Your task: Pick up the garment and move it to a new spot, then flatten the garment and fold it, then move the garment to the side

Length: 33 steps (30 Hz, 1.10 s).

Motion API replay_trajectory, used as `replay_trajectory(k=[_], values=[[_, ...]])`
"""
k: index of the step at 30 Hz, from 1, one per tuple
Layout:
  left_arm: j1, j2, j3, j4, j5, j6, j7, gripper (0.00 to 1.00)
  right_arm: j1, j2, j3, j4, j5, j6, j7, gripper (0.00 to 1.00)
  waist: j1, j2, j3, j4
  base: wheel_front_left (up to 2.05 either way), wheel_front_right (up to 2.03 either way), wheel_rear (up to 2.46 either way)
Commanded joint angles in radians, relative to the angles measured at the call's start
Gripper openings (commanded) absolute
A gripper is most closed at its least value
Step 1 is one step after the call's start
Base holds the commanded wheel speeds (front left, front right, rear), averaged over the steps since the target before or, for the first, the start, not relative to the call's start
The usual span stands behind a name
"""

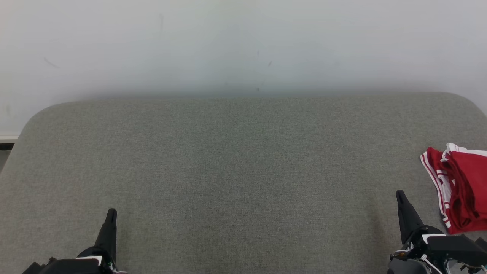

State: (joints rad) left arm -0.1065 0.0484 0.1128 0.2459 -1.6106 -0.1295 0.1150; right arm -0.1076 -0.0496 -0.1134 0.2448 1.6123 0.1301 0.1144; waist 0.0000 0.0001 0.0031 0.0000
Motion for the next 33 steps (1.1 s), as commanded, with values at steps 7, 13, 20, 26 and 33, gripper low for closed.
replay_trajectory(k=[7, 13, 20, 26, 33], values=[[-0.007, 0.003, 0.002, 0.000, -0.005, -0.004, 0.002, 0.00, -0.004, -0.001, -0.002, 0.000, 0.001, 0.001, 0.002, 0.00, 0.0000, -0.0001, 0.000, 0.000, 0.00, 0.00, 0.00], [-0.007, 0.003, 0.002, 0.000, -0.005, -0.004, 0.002, 0.00, -0.004, -0.001, -0.002, 0.000, 0.001, 0.001, 0.002, 0.00, 0.0000, -0.0001, 0.000, 0.000, 0.00, 0.00, 0.00], [-0.007, 0.003, 0.002, 0.000, -0.005, -0.004, 0.002, 0.00, -0.004, -0.001, -0.002, 0.000, 0.001, 0.001, 0.002, 0.00, 0.0000, -0.0001, 0.000, 0.000, 0.00, 0.00, 0.00], [-0.007, 0.003, 0.002, 0.000, -0.005, -0.004, 0.002, 0.00, -0.004, -0.001, -0.001, 0.000, 0.001, 0.001, 0.002, 0.00, 0.0000, -0.0001, 0.000, 0.000, 0.00, 0.00, 0.00], [-0.007, 0.003, 0.002, 0.000, -0.005, -0.004, 0.002, 0.00, -0.004, -0.001, -0.001, 0.000, 0.002, 0.001, 0.002, 0.00, 0.0000, -0.0001, 0.000, 0.000, 0.00, 0.00, 0.00]])
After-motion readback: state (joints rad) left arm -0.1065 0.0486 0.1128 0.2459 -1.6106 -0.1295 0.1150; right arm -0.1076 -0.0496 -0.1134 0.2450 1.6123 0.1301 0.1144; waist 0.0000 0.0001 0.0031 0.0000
